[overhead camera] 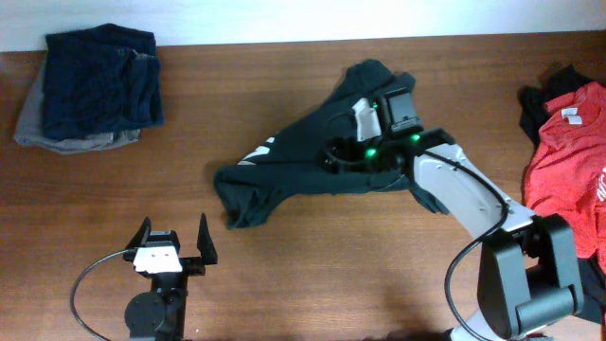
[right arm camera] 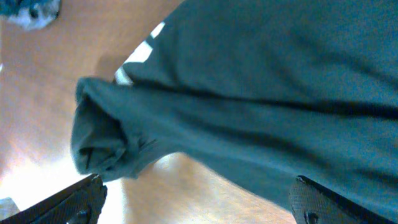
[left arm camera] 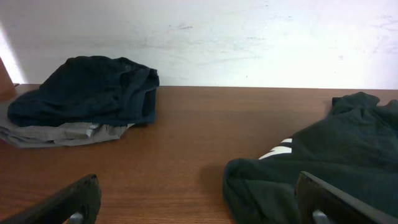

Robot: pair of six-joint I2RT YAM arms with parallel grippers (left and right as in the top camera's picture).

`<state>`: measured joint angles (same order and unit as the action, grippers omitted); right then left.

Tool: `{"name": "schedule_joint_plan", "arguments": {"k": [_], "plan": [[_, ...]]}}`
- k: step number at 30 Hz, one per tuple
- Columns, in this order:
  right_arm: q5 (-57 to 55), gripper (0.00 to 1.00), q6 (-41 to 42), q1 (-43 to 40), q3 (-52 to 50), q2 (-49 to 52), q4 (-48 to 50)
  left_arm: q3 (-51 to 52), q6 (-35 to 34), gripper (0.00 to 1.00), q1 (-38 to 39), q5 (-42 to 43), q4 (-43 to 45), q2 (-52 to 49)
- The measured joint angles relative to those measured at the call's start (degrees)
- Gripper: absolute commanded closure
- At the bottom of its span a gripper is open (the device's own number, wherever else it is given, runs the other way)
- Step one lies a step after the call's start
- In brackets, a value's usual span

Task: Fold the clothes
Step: 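Pull the dark green shirt left onto the table center with the right gripper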

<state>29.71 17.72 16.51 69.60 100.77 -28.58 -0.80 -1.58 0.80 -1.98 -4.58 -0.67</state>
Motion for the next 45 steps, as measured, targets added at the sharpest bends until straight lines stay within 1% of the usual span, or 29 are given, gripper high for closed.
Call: {"name": "schedule_joint_plan", "arguments": {"k": [5,8,15,19,20,21,22,24,27,30,31,34,40,45], "plan": [[-2.58,0.01,0.59,5.01,0.00,0.02,-1.05,0.00,0.00,0.01,0.00,0.00,0.02,0.00],[-4.33,0.01,2.47,8.50,0.00,0.02,-1.25,0.00,0.00,0.01,0.00,0.00,0.00,0.00],[-4.59,0.01,12.96,15.02,0.00,0.11,-1.70,0.00,0.00,0.01,0.00,0.00,0.00,0.00],[-4.55,0.00,17.22,18.03,0.00,0.46,-0.74,0.00,0.00,0.01,0.00,0.00,0.02,0.00],[-4.50,0.03,17.57,18.64,0.00,0.70,-0.02,0.00,0.00,0.01,0.00,0.00,0.02,0.00],[-4.42,0.08,17.79,19.28,0.00,0.98,0.83,0.00,0.00,0.01,0.00,0.00,0.02,0.00],[-4.37,0.10,17.77,20.09,0.00,1.51,1.97,0.00,0.00,0.01,0.00,0.00,0.02,0.00],[-4.35,0.11,15.91,21.24,0.00,2.49,3.19,0.00,0.00,0.01,0.00,0.00,0.02,0.00],[-4.39,0.12,10.51,22.49,0.00,4.74,2.75,0.00,0.00,0.01,0.00,0.00,0.02,0.00],[-4.37,0.17,6.16,22.71,0.00,6.67,2.25,0.00,0.00,0.01,0.00,0.00,0.00,0.00],[-4.26,0.17,4.68,22.71,0.00,7.19,2.27,0.00,0.00,0.01,0.00,0.00,0.00,0.00],[-4.13,0.17,2.47,22.77,0.00,7.30,2.47,0.00,0.00,0.01,0.00,0.00,0.00,0.00],[-4.15,0.23,-0.48,23.63,0.00,7.30,3.06,0.00,0.00,0.01,0.00,0.00,0.00,0.00],[-3.76,0.23,-1.46,24.30,0.00,7.30,4.09,0.00,0.00,0.01,0.00,0.00,0.02,0.00]]}}
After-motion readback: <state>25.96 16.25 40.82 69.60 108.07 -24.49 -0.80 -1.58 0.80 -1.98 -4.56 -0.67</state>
